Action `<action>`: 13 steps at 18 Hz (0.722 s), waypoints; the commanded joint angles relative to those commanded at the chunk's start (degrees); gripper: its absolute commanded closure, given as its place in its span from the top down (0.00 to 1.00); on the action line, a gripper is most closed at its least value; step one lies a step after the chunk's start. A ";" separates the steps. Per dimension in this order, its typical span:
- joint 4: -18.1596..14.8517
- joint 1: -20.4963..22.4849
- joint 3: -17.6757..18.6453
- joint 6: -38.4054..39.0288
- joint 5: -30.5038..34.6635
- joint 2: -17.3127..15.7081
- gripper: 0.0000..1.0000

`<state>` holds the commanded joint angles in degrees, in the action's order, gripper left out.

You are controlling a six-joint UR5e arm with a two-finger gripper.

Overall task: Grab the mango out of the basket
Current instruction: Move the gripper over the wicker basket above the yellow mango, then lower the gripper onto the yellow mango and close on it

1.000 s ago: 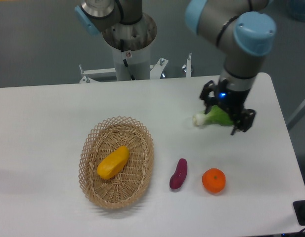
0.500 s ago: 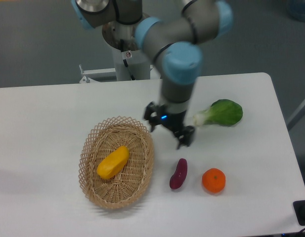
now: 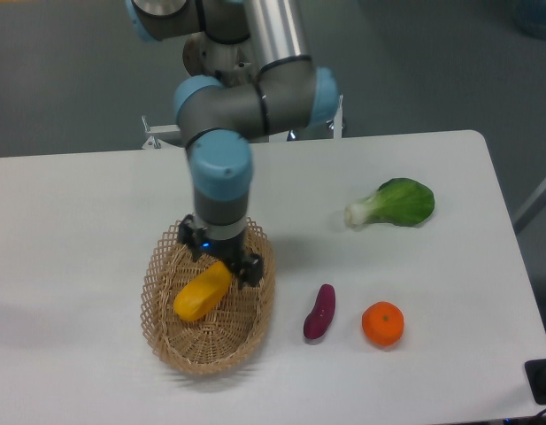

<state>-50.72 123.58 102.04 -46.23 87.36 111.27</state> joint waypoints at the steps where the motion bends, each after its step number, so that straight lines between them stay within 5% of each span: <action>1: 0.00 -0.44 0.00 0.09 0.18 0.27 1.00; 13: 2.64 -2.47 -0.18 1.84 2.55 4.31 1.00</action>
<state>-48.08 121.11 101.87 -44.39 89.91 115.58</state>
